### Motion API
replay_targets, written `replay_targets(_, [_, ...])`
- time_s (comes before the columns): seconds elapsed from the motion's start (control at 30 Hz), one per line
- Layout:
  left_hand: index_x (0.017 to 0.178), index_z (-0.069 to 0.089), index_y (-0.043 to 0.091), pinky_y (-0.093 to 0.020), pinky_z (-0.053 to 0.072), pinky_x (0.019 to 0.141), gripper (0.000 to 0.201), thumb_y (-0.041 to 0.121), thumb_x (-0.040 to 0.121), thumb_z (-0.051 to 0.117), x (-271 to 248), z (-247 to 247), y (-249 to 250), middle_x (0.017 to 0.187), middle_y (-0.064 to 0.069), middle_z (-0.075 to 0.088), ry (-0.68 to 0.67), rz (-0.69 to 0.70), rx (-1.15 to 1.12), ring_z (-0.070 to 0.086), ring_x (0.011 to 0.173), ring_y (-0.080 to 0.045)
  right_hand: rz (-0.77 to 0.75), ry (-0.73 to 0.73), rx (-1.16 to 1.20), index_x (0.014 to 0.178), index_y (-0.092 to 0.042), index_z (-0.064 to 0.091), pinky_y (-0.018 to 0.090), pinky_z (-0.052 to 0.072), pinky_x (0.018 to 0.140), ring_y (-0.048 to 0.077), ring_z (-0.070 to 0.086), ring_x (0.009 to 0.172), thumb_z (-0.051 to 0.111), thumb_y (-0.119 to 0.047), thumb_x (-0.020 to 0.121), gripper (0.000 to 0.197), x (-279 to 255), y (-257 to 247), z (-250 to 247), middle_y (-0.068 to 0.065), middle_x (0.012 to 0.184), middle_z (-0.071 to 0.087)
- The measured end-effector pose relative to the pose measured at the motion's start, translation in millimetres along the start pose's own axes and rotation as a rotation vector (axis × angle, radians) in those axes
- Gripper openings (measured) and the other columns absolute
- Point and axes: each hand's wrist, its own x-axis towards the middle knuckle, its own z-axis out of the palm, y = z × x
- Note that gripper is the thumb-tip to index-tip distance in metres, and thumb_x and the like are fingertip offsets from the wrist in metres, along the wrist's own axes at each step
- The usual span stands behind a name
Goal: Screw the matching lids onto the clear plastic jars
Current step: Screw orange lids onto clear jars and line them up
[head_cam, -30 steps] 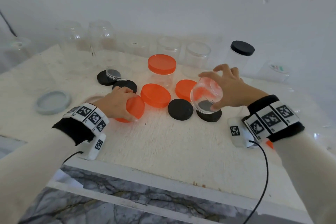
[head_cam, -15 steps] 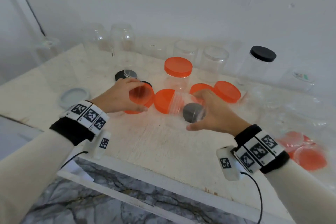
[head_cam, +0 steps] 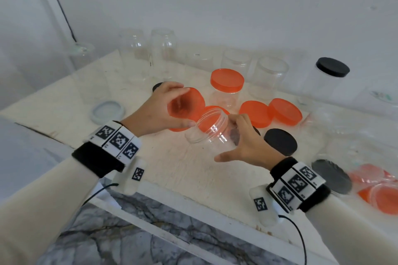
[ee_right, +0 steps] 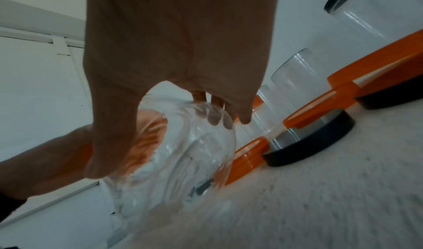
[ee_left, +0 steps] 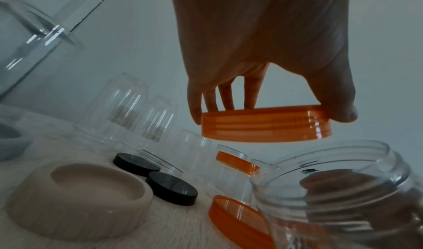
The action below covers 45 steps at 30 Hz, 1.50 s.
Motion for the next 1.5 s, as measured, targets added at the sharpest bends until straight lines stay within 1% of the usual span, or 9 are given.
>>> replay_targets(0.2, [0.135, 0.045, 0.025, -0.009, 0.019, 0.101, 0.099, 0.069, 0.049, 0.063, 0.0, 9.5, 11.5, 0.137, 0.014, 0.033, -0.048, 0.082, -0.009, 0.026, 0.129, 0.000, 0.054, -0.090, 0.121, 0.140, -0.019, 0.017, 0.016, 0.034, 0.097, 0.007, 0.038, 0.121, 0.087, -0.028, 0.062, 0.105, -7.7, 11.5, 1.6, -0.007, 0.133, 0.034])
replay_targets(0.3, [0.135, 0.044, 0.026, -0.006, 0.020, 0.097, 0.098, 0.069, 0.049, 0.061, 0.6, 16.4, 19.2, 0.139, 0.015, 0.032, -0.098, 0.097, 0.005, 0.025, 0.127, 0.000, 0.088, -0.103, 0.203, 0.137, -0.018, 0.027, 0.021, 0.040, 0.100, 0.007, 0.044, 0.122, 0.085, -0.024, 0.064, 0.094, -10.7, 15.8, 0.1, -0.010, 0.130, 0.042])
replay_targets(0.4, [0.135, 0.043, 0.027, -0.018, 0.020, 0.102, 0.096, 0.071, 0.052, 0.060, 3.4, 24.1, 23.8, 0.138, 0.018, 0.032, -0.152, 0.117, 0.040, 0.025, 0.129, -0.001, 0.109, -0.100, 0.254, 0.134, -0.021, 0.035, 0.020, 0.043, 0.096, 0.005, 0.047, 0.119, 0.085, -0.020, 0.064, 0.087, -10.7, 16.6, -0.4, -0.011, 0.127, 0.049])
replay_targets(0.6, [0.137, 0.043, 0.025, -0.021, 0.018, 0.106, 0.097, 0.072, 0.054, 0.057, 9.1, 41.5, 36.3, 0.136, 0.021, 0.028, -0.267, 0.194, 0.090, 0.021, 0.130, -0.002, 0.127, -0.099, 0.247, 0.128, -0.021, 0.040, 0.016, 0.046, 0.090, 0.006, 0.051, 0.114, 0.085, -0.017, 0.064, 0.078, -9.2, 17.5, -0.1, -0.010, 0.121, 0.052])
replay_targets(0.77, [0.138, 0.042, 0.020, -0.029, 0.018, 0.113, 0.092, 0.060, 0.059, 0.066, 14.1, 49.2, 45.7, 0.149, 0.006, 0.028, -0.390, 0.233, 0.187, 0.017, 0.136, -0.008, 0.121, -0.085, 0.235, 0.131, -0.021, 0.038, 0.020, 0.046, 0.092, 0.007, 0.051, 0.114, 0.087, -0.020, 0.062, 0.084, -7.8, 18.3, 0.6, -0.010, 0.122, 0.051])
replay_targets(1.0, [0.140, 0.039, 0.019, -0.036, 0.021, 0.114, 0.095, 0.061, 0.059, 0.066, 15.8, 50.2, 41.8, 0.149, 0.005, 0.026, -0.418, 0.284, 0.259, 0.016, 0.136, -0.011, 0.127, -0.093, 0.236, 0.131, -0.019, 0.036, 0.022, 0.048, 0.093, 0.008, 0.052, 0.113, 0.087, -0.020, 0.061, 0.087, -6.3, 17.9, 0.8, -0.010, 0.121, 0.051])
replay_targets(1.23, [0.145, 0.027, 0.023, -0.031, 0.016, 0.116, 0.108, 0.056, 0.056, 0.079, 12.4, 51.6, 34.4, 0.152, 0.008, 0.015, -0.420, 0.246, 0.152, 0.009, 0.139, -0.007, 0.129, -0.156, 0.217, 0.141, -0.020, 0.021, 0.025, 0.042, 0.101, 0.011, 0.043, 0.124, 0.087, -0.022, 0.060, 0.104, -6.8, 19.7, -3.2, -0.009, 0.130, 0.040])
replay_targets(1.4, [0.138, 0.005, 0.040, -0.007, 0.026, 0.103, 0.127, 0.037, 0.045, 0.091, 4.1, 50.9, 8.3, 0.140, 0.024, 0.016, -0.434, 0.055, -0.178, 0.023, 0.125, 0.016, 0.039, -0.142, -0.018, 0.145, -0.030, 0.009, 0.037, 0.034, 0.108, 0.011, 0.030, 0.130, 0.087, -0.036, 0.055, 0.119, -6.8, -3.6, -33.4, -0.011, 0.144, 0.018])
replay_targets(1.5, [0.141, -0.001, 0.034, -0.006, 0.032, 0.099, 0.130, 0.034, 0.046, 0.086, 1.3, 55.1, -6.7, 0.143, 0.013, 0.017, -0.515, -0.034, -0.309, 0.027, 0.130, 0.002, -0.043, -0.209, -0.227, 0.144, -0.032, 0.014, 0.032, 0.032, 0.107, 0.011, 0.026, 0.132, 0.085, -0.040, 0.059, 0.111, -2.2, -32.1, -43.3, -0.015, 0.144, 0.015])
